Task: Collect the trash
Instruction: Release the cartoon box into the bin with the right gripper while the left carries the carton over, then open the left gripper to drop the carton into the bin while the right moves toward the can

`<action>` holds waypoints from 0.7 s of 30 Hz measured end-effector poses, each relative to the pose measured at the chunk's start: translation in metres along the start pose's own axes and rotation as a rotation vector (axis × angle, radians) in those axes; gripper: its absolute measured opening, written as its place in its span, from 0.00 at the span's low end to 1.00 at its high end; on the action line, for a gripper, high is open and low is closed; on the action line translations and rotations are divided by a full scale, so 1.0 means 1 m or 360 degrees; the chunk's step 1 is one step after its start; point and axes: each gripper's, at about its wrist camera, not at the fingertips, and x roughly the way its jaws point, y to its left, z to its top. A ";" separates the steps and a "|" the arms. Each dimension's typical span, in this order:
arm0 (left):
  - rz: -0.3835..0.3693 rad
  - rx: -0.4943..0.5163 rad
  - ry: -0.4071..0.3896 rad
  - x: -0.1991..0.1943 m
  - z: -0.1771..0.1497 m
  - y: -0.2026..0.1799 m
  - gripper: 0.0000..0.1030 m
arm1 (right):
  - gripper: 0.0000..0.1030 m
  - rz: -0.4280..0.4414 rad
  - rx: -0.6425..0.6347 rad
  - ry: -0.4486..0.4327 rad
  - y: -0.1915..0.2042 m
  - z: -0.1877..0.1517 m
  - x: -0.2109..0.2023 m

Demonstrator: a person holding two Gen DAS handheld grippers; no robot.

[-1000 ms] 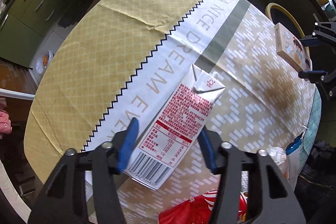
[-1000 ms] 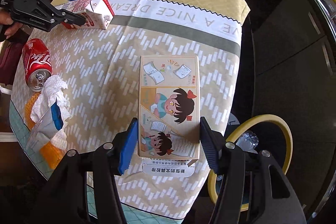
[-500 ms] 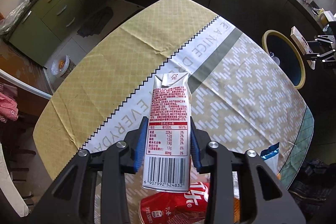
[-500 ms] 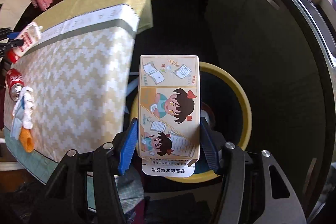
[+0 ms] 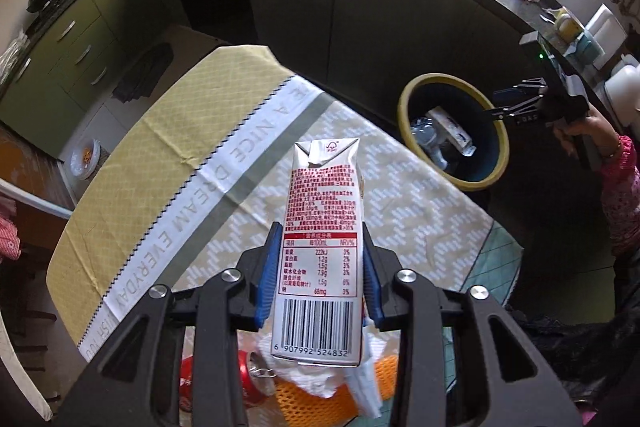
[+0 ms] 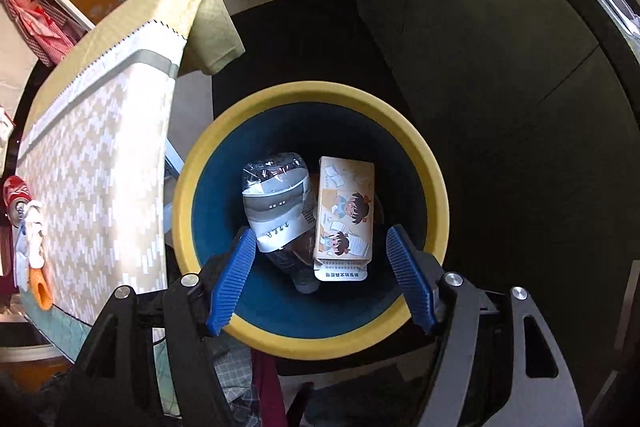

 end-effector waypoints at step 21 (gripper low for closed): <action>-0.0168 0.0425 0.0198 0.162 0.138 -0.195 0.49 | 0.68 -0.0161 0.0464 -0.0347 -0.144 -0.207 -0.133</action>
